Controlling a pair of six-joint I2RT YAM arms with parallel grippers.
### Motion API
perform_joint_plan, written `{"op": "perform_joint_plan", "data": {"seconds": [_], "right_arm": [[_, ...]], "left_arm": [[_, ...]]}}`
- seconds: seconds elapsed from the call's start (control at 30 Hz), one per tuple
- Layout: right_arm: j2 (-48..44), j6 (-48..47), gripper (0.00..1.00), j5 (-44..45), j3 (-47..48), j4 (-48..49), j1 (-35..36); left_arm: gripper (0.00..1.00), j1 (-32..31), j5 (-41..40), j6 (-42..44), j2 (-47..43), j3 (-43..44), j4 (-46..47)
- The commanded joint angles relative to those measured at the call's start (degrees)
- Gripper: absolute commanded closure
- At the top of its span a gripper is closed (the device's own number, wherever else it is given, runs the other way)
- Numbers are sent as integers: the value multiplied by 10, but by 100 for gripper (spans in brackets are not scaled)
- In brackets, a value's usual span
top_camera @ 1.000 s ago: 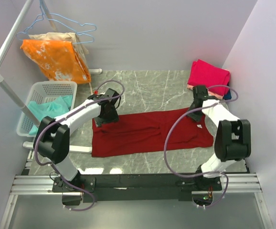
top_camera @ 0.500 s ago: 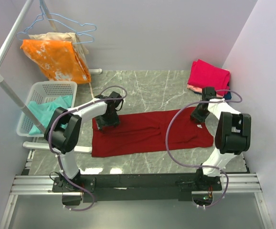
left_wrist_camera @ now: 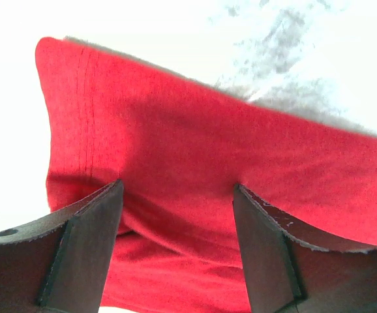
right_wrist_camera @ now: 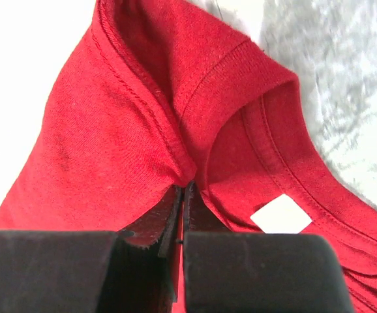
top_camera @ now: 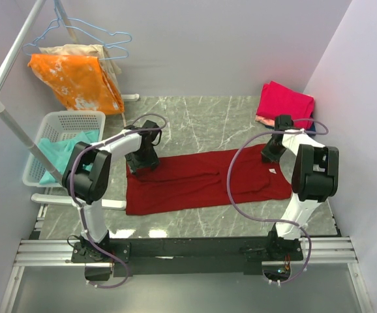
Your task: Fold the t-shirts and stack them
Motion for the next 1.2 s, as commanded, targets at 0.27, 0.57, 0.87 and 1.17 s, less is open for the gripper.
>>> {"op": "perform_joint_plan", "data": {"seconds": [0.27, 0.57, 0.87, 1.17], "right_arm": [[3, 1, 100, 15, 74, 18, -2], [-57, 12, 54, 15, 48, 6, -1], [-194, 31, 51, 24, -60, -4, -1], [-169, 25, 57, -20, -66, 9, 14]], "left_arm": [[27, 20, -13, 12, 49, 56, -15], [27, 21, -23, 19, 42, 70, -24], [27, 21, -28, 24, 10, 60, -20], [27, 23, -35, 25, 12, 48, -6]]}}
